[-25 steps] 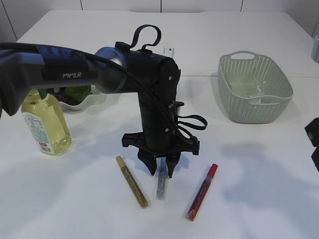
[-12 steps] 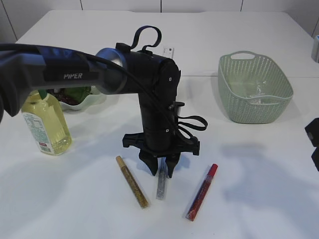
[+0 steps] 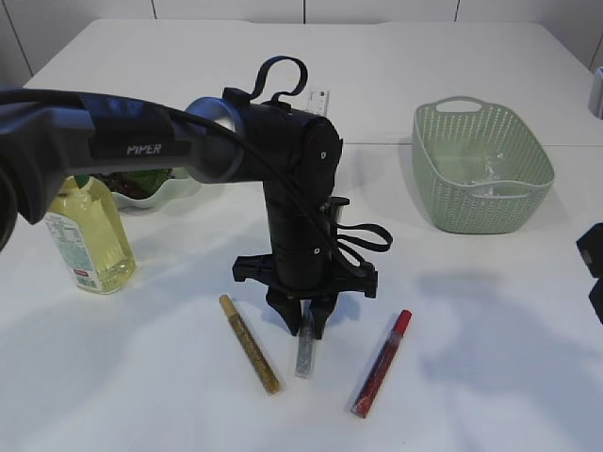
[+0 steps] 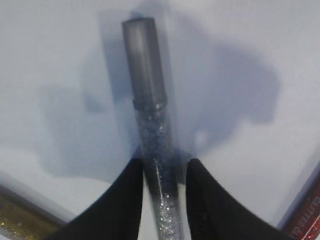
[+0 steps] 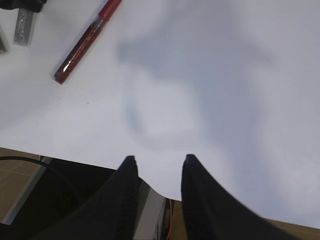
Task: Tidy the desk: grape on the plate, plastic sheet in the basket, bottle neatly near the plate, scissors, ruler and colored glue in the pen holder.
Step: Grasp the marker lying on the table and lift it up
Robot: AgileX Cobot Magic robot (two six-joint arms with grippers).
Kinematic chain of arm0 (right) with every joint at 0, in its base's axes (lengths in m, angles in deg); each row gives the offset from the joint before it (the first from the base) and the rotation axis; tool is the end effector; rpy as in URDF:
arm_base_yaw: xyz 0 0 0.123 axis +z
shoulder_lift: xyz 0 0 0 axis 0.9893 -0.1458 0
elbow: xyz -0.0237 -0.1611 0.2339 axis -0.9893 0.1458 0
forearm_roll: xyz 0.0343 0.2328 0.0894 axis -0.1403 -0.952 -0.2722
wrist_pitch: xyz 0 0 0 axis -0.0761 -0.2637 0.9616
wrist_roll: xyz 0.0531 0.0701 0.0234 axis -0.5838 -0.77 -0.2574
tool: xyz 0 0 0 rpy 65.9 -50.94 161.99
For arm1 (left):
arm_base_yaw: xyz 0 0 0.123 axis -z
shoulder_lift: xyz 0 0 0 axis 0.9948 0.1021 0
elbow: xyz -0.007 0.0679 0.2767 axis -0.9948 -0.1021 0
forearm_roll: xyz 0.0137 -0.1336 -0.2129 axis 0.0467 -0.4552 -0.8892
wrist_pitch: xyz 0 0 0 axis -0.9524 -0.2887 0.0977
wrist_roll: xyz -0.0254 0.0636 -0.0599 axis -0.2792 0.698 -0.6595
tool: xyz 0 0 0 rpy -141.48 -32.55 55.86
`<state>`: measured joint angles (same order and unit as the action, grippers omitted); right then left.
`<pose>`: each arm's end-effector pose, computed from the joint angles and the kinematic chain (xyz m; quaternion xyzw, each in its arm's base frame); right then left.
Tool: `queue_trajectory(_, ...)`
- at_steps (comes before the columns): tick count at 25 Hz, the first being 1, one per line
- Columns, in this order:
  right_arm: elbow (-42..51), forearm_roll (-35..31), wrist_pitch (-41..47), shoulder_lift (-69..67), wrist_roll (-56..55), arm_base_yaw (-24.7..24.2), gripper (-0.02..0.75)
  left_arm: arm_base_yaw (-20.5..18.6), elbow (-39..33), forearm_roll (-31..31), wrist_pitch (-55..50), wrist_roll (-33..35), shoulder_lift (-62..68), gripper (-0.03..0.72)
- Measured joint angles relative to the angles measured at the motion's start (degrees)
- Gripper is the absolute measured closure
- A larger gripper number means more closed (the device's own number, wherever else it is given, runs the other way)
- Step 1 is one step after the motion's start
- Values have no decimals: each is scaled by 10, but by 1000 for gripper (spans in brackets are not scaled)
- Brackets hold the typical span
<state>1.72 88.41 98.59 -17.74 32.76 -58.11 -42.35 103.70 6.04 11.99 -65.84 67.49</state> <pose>0.1765 0.0759 0.3136 -0.0740 0.9881 0.0403 0.1287 0.3401 -0.3159 0.1090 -0.0866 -0.9950 0.0412 0.0267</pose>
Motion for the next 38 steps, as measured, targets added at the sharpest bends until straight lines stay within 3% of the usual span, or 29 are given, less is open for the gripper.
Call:
queue_trajectory(8, 0, 0, 0, 0, 0, 0, 485, 0, 0, 10, 1, 6, 0, 580)
queue_trajectory(15, 0, 0, 0, 0, 0, 0, 484, 0, 0, 20, -3, 33, 0, 586)
queue_trajectory(23, 0, 0, 0, 0, 0, 0, 485, 6, 0, 79, -24, 40, -50, 589)
queue_trajectory(31, 0, 3, 0, 0, 0, 0, 484, 48, -3, 146, 9, 11, -116, 590)
queue_trajectory(35, 0, 5, 0, 0, 0, 0, 485, 63, -59, 216, 77, -52, -150, 590)
queue_trajectory(38, 0, 6, 0, 0, 1, 0, 484, 63, -122, 227, 149, -66, -165, 590)
